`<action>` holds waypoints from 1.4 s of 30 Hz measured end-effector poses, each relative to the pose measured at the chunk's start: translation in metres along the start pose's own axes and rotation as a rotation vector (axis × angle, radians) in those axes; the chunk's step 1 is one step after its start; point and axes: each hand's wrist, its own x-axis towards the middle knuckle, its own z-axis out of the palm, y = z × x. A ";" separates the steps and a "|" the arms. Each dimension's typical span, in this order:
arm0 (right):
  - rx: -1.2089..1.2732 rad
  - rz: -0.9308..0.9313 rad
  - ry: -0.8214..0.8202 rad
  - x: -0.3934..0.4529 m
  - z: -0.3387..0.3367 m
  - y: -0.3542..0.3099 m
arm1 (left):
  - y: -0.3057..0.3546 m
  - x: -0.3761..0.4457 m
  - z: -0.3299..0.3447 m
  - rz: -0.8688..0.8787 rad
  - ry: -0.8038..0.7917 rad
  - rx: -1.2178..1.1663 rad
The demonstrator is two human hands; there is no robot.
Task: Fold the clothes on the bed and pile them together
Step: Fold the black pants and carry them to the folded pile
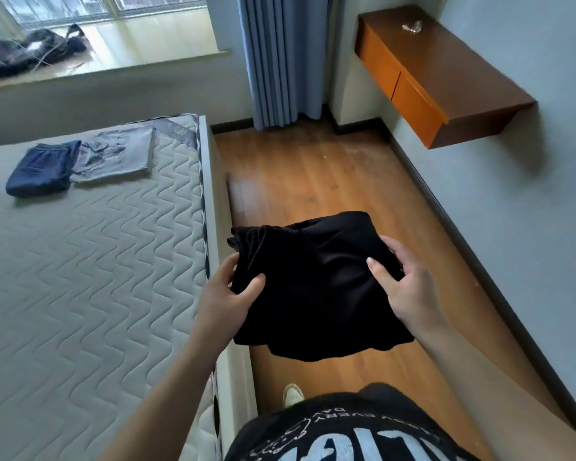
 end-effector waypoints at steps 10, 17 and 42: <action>0.053 -0.033 0.004 0.175 -0.001 0.001 | 0.050 0.154 0.033 0.003 0.155 -0.009; 0.085 -0.126 -0.049 0.323 -0.014 -0.021 | 0.118 0.268 0.058 0.019 0.229 0.000; 0.120 -0.292 -0.344 0.668 0.218 -0.150 | 0.137 0.577 -0.098 -0.010 0.478 -0.026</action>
